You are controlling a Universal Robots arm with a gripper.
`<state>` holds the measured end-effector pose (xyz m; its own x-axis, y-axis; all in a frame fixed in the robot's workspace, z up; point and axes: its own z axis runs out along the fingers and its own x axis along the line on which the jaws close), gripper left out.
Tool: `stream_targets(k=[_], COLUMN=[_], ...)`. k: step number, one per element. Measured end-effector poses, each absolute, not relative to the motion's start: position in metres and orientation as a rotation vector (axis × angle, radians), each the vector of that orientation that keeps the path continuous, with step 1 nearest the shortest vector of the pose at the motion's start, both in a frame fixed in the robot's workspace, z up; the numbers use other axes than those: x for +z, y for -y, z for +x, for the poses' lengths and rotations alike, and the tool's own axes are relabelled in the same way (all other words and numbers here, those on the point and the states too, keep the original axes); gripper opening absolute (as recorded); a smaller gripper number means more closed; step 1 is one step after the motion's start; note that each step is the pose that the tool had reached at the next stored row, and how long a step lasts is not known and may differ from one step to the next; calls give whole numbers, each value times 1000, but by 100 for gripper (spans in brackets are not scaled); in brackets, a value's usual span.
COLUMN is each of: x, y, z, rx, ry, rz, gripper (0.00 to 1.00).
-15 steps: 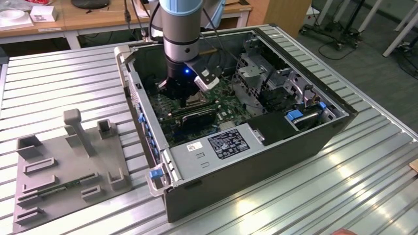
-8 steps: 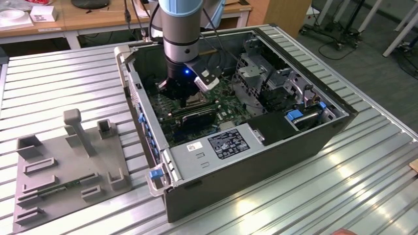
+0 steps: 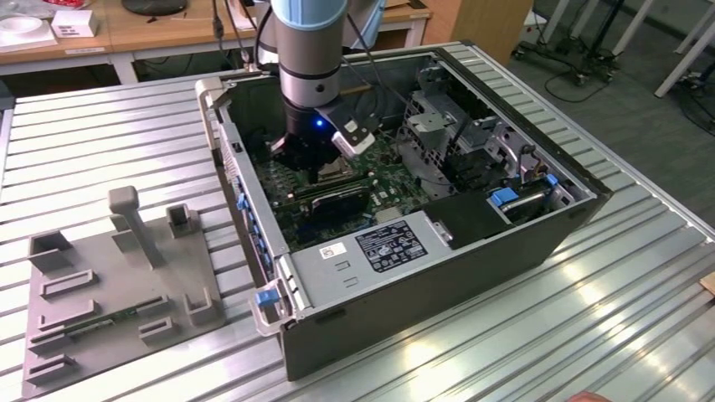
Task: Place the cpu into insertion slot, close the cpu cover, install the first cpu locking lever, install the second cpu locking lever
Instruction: 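Install the second cpu locking lever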
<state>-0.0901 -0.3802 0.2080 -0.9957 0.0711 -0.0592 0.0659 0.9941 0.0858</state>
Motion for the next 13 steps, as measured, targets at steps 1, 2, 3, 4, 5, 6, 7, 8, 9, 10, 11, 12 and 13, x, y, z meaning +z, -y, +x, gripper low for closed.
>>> stream_targets(k=[1, 2, 3, 4, 5, 6, 7, 8, 9, 10, 11, 12, 13], x=[208, 207, 207, 207, 207, 206, 206, 205, 205, 204, 204, 204, 204], y=[380, 380, 380, 380, 380, 380, 380, 380, 380, 380, 380, 380, 380], z=[-90, -91, -91, -91, -91, -92, -92, -92, -92, -92, -92, -92, -92], rx=[129, 129, 129, 129, 129, 129, 129, 129, 129, 129, 129, 129, 129], ry=[-3074, -3073, -3072, -3071, -3070, -3070, -3069, -3069, -3068, -3068, -3068, -3068, -3068], rz=[105, 105, 105, 105, 105, 105, 105, 104, 104, 104, 104, 104, 104], gripper=[10, 10, 10, 10, 10, 10, 10, 10, 10, 10, 10, 10, 10])
